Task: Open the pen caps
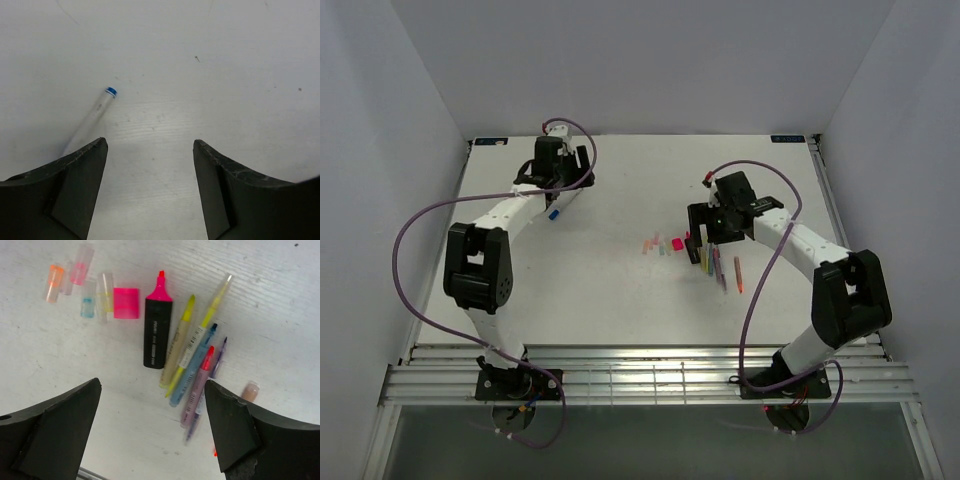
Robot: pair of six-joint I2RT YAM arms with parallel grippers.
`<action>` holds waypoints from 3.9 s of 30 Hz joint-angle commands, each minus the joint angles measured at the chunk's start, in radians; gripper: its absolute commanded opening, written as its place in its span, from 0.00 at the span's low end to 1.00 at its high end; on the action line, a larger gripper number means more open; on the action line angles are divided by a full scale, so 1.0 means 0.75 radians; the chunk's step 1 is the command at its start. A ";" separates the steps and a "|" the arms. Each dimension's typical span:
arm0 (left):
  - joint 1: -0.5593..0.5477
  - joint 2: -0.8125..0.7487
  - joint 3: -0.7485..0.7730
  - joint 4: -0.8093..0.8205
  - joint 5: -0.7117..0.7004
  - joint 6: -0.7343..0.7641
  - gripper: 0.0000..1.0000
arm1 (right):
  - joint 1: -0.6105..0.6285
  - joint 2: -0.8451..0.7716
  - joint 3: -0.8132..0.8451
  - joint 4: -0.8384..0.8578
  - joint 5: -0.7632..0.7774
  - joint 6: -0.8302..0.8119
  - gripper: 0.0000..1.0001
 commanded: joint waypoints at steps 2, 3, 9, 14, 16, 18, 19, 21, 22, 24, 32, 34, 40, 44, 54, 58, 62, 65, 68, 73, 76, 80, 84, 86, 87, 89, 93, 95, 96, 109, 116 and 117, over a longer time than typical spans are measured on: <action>0.021 -0.002 0.029 0.040 0.067 0.316 0.79 | 0.084 -0.045 0.021 0.127 -0.003 0.025 0.90; 0.027 -0.004 0.019 0.058 0.061 0.355 0.77 | 0.101 -0.051 0.015 0.137 0.007 0.019 0.90; 0.109 0.147 0.164 -0.050 0.167 0.468 0.55 | 0.187 -0.154 -0.050 0.255 -0.024 -0.024 0.93; 0.115 0.246 0.181 -0.087 0.100 0.513 0.44 | 0.193 -0.231 -0.103 0.321 -0.024 -0.044 0.94; 0.113 0.260 0.148 -0.054 0.059 0.517 0.44 | 0.191 -0.260 -0.126 0.354 -0.012 -0.054 0.94; 0.119 0.270 0.119 -0.023 0.030 0.523 0.46 | 0.193 -0.274 -0.156 0.382 -0.013 -0.058 0.94; 0.117 0.285 0.121 -0.023 0.038 0.527 0.46 | 0.193 -0.281 -0.165 0.386 -0.016 -0.060 0.95; 0.117 0.299 0.127 -0.017 0.053 0.529 0.46 | 0.193 -0.283 -0.179 0.391 -0.016 -0.060 0.95; 0.117 0.315 0.132 -0.019 0.049 0.529 0.46 | 0.191 -0.283 -0.181 0.391 -0.018 -0.060 0.95; 0.119 0.328 0.142 -0.031 0.030 0.529 0.46 | 0.193 -0.285 -0.185 0.393 -0.016 -0.060 0.95; 0.117 0.322 0.107 -0.001 -0.076 0.519 0.45 | 0.191 -0.334 -0.204 0.421 -0.007 -0.058 0.95; 0.117 0.297 0.070 0.052 -0.088 0.517 0.45 | 0.191 -0.332 -0.206 0.423 -0.013 -0.056 0.95; 0.119 0.328 0.091 0.059 -0.111 0.533 0.45 | 0.193 -0.324 -0.202 0.413 -0.016 -0.056 0.95; 0.117 0.354 0.101 0.050 -0.103 0.535 0.42 | 0.193 -0.328 -0.191 0.411 -0.005 -0.060 0.95; 0.117 0.293 0.062 0.069 -0.048 0.470 0.00 | 0.189 -0.256 -0.126 0.344 0.135 0.048 0.90; 0.117 0.175 0.011 0.091 0.144 0.378 0.00 | 0.148 -0.346 -0.215 0.474 -0.014 0.177 0.90; 0.117 -0.016 -0.124 0.185 0.430 0.237 0.00 | 0.093 -0.371 -0.267 0.636 -0.355 0.209 0.90; 0.107 -0.155 -0.267 0.316 0.677 0.068 0.00 | 0.093 -0.348 -0.240 0.636 -0.451 0.269 0.97; 0.062 -0.288 -0.433 0.433 0.831 -0.068 0.00 | 0.093 -0.360 -0.285 0.767 -0.543 0.350 1.00; -0.083 -0.486 -0.682 0.598 0.869 -0.217 0.00 | 0.103 -0.385 -0.375 0.951 -0.635 0.479 0.84; -0.169 -0.580 -0.778 0.692 0.865 -0.278 0.00 | 0.132 -0.399 -0.412 1.004 -0.617 0.514 0.76; -0.204 -0.644 -0.848 0.750 0.887 -0.370 0.00 | 0.169 -0.430 -0.447 1.051 -0.568 0.543 0.71; -0.232 -0.679 -0.915 0.805 0.904 -0.430 0.00 | 0.177 -0.436 -0.486 1.157 -0.568 0.598 0.65; -0.251 -0.695 -0.958 0.856 0.897 -0.454 0.00 | 0.183 -0.430 -0.500 1.192 -0.572 0.627 0.64; -0.257 -0.697 -0.969 0.870 0.897 -0.473 0.00 | 0.187 -0.420 -0.506 1.208 -0.574 0.637 0.64; -0.269 -0.697 -0.979 0.889 0.897 -0.481 0.00 | 0.197 -0.407 -0.520 1.266 -0.580 0.672 0.64; -0.278 -0.699 -0.985 0.905 0.910 -0.495 0.00 | 0.214 -0.383 -0.551 1.362 -0.578 0.717 0.60; -0.282 -0.705 -0.991 0.911 0.910 -0.504 0.00 | 0.222 -0.373 -0.555 1.395 -0.568 0.737 0.60; -0.284 -0.705 -0.995 0.913 0.908 -0.508 0.00 | 0.232 -0.356 -0.551 1.401 -0.568 0.741 0.59; -0.339 -0.740 -1.014 0.950 0.903 -0.542 0.00 | 0.279 -0.246 -0.553 1.538 -0.537 0.825 0.50; -0.345 -0.781 -1.034 0.969 0.914 -0.545 0.00 | 0.291 -0.197 -0.543 1.593 -0.572 0.870 0.08; -0.347 -0.789 -1.038 0.967 0.912 -0.536 0.02 | 0.291 -0.201 -0.547 1.593 -0.560 0.870 0.08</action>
